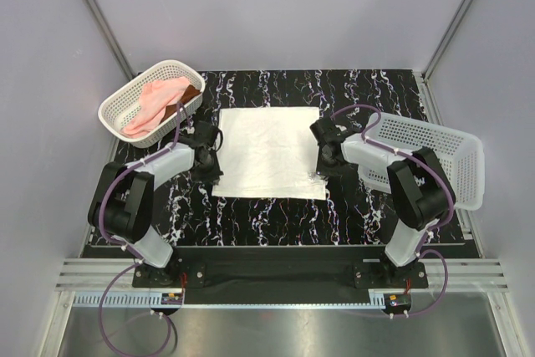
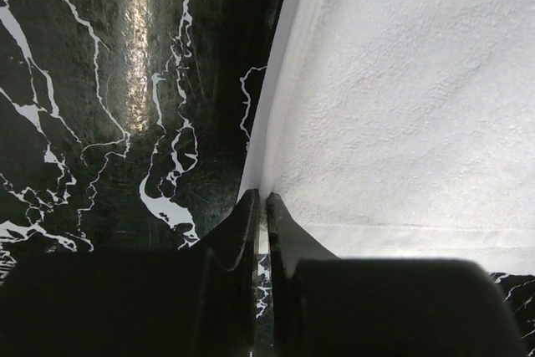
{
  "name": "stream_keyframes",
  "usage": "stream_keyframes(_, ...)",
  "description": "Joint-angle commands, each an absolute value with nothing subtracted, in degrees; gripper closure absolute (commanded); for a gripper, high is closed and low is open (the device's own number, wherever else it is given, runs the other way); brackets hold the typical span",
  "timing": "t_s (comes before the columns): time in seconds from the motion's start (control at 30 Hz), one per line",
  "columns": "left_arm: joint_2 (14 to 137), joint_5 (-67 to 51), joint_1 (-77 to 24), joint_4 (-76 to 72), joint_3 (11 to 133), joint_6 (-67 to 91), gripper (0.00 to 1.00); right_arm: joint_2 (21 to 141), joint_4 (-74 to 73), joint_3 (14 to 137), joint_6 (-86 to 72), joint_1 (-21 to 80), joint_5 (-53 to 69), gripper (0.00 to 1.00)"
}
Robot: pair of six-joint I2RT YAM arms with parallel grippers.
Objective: Fold and stack the towels
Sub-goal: Fold the towel
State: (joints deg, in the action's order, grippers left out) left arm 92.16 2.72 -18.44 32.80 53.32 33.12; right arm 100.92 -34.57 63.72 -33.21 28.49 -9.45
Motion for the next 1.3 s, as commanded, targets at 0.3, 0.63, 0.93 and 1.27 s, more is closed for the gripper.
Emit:
stream_keyframes(0.3, 89.7, 7.5, -19.4, 38.0, 59.6, 31.8, 1.0, 97.5, -39.8, 69.0, -29.2, 29.0, -7.9, 1.0)
stream_keyframes(0.63, 85.3, 4.0, -19.8, 43.1, 62.2, 32.0, 1.0, 92.2, -47.0, 69.8, -26.4, 28.9, -1.2, 1.0)
stream_keyframes(0.93, 89.1, 5.5, -19.9, 39.6, 55.5, 31.6, 1.0, 89.5, -33.8, 57.0, -28.9, 28.9, 5.9, 1.0)
stream_keyframes(1.27, 86.8, 9.8, -19.9, 49.6, 67.6, 29.4, 1.0, 87.5, -45.8, 71.3, -24.9, 28.9, 2.9, 1.0)
